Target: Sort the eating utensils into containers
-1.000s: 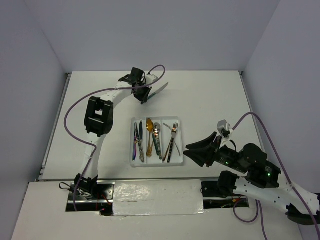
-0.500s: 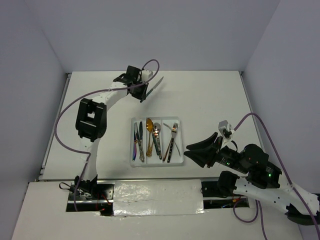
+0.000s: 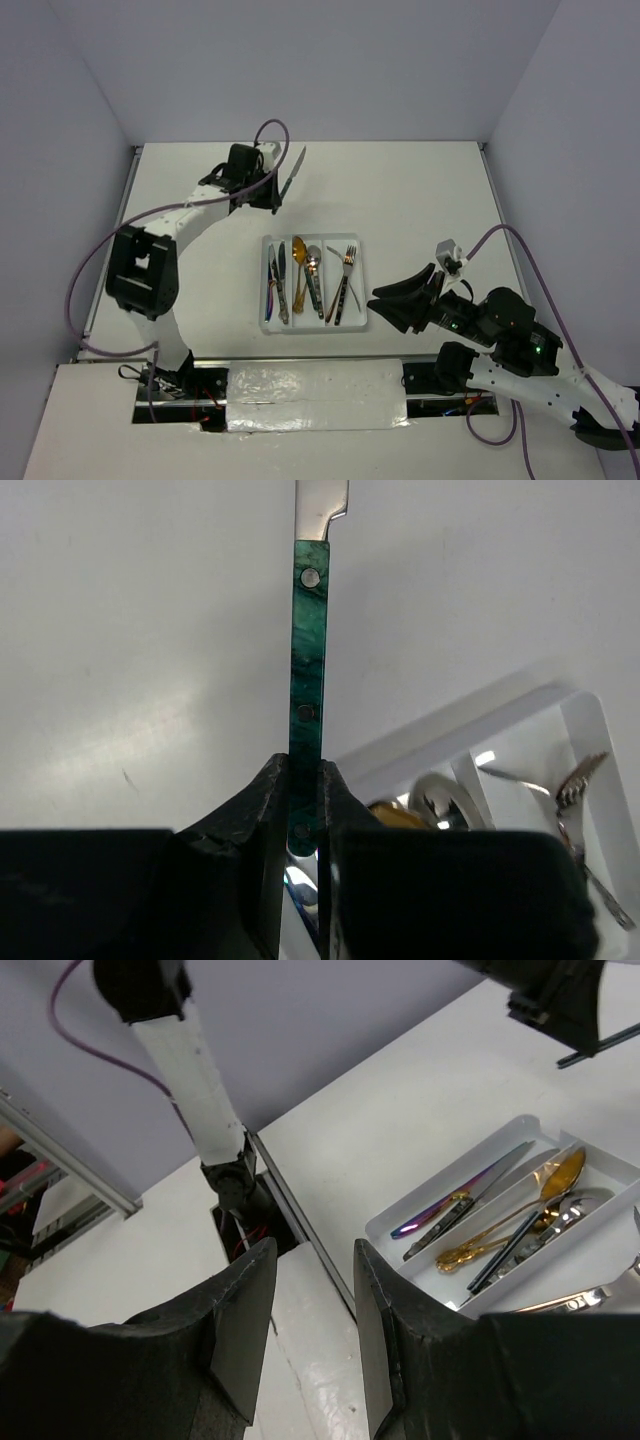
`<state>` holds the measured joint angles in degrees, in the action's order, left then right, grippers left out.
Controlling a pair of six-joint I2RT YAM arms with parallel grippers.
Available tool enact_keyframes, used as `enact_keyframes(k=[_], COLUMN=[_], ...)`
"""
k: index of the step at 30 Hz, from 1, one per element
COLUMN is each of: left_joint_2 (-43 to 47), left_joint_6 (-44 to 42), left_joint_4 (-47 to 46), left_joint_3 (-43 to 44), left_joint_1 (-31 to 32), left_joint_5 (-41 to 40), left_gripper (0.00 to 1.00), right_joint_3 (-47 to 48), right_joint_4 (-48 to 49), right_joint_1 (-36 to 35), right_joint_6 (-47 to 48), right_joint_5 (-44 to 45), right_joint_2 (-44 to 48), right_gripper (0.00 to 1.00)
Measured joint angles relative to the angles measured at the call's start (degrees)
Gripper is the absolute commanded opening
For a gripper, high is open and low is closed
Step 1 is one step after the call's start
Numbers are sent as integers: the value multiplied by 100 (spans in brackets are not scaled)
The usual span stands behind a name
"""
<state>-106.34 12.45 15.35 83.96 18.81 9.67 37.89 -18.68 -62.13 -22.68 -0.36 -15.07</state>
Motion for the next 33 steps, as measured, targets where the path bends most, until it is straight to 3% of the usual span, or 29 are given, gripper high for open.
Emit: enact_keyframes(k=[5, 14, 17, 24, 33], left_joint_2=[1331, 3654, 4282, 5855, 5919], left_joint_6=[846, 2059, 2406, 3126, 3891], left_joint_4=[-155, -1355, -1290, -1104, -1314], left_joint_3=[-1276, -4087, -4913, -5683, -6310], left_joint_1=[201, 1274, 1554, 1773, 2072], left_joint_5=[-302, -330, -623, -1263, -1735], left_gripper=[0, 0, 0, 0, 0], right_joint_3=[0, 0, 0, 2, 2], right_joint_4=[7, -7, -22, -22, -24], right_joint_1=[0, 0, 0, 0, 0], right_joint_6=[0, 0, 0, 2, 22], right_joint_5=[37, 46, 105, 129, 254], right_joint_2=[-107, -28, 142, 260, 190], right_gripper=[44, 45, 45, 45, 45])
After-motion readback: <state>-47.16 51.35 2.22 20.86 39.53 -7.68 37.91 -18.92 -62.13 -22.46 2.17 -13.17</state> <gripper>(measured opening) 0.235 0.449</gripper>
